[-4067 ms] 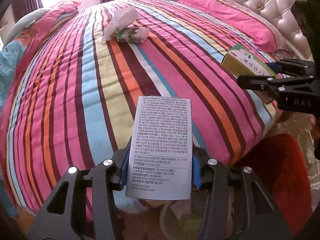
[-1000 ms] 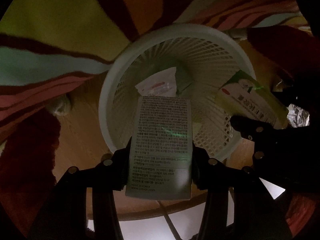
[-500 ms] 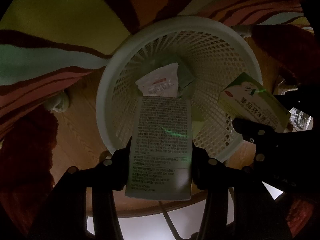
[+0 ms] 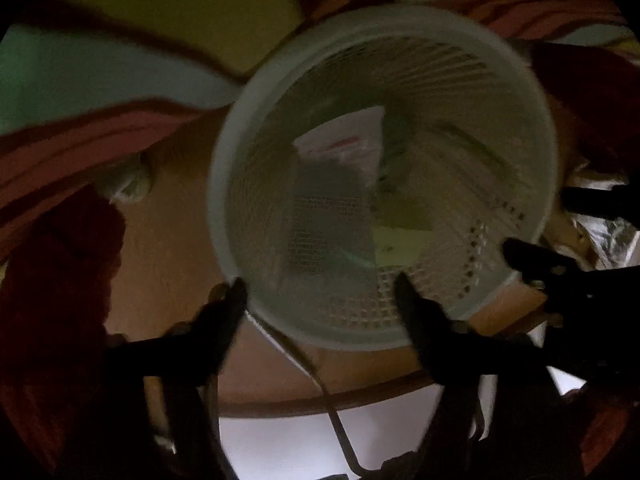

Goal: Collect trash
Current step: 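Hold both open tools above the basket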

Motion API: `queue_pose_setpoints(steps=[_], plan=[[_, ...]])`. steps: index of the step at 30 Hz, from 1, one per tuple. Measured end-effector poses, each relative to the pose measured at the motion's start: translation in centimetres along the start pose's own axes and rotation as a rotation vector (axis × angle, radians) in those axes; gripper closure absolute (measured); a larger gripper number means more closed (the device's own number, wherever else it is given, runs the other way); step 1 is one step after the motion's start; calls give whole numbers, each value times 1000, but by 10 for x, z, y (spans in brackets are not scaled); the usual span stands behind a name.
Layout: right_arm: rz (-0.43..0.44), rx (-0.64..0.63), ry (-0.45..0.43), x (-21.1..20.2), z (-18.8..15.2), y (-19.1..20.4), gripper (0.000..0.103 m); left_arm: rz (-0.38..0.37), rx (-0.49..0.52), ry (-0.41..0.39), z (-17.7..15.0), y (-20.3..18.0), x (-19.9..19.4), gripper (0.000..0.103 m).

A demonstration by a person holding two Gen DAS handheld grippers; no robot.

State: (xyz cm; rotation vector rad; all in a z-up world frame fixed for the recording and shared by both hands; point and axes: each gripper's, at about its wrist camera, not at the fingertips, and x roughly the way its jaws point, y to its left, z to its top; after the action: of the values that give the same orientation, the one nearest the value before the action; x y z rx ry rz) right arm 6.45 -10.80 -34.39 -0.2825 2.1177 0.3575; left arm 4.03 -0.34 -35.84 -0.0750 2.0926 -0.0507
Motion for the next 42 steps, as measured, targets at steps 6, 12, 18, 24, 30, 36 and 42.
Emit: queue_pose_setpoints(steps=[6, 12, 18, 24, 30, 36, 42], plan=[[84, 68, -32, -5, 0, -14, 13, -101, -97, -23, -1, 20, -4, 17], [82, 69, -28, -3, 1, -15, 12, -115, -106, -22, -1, 21, -3, 17], [68, 70, -26, -4, -1, -16, 12, -98, -89, -28, 0, 17, -2, 17], [76, 51, -59, -14, -11, -13, 12, -82, -77, -53, -9, 15, -12, 17], [82, -19, -126, -44, -33, -4, 12, -24, -1, -134, -26, 5, -44, 17], [56, -112, -259, -82, -71, 3, 12, -58, 122, -266, -58, -8, -87, 17], [96, -172, -454, -133, -106, 8, 12, -4, 206, -451, -91, -18, -134, 17]])
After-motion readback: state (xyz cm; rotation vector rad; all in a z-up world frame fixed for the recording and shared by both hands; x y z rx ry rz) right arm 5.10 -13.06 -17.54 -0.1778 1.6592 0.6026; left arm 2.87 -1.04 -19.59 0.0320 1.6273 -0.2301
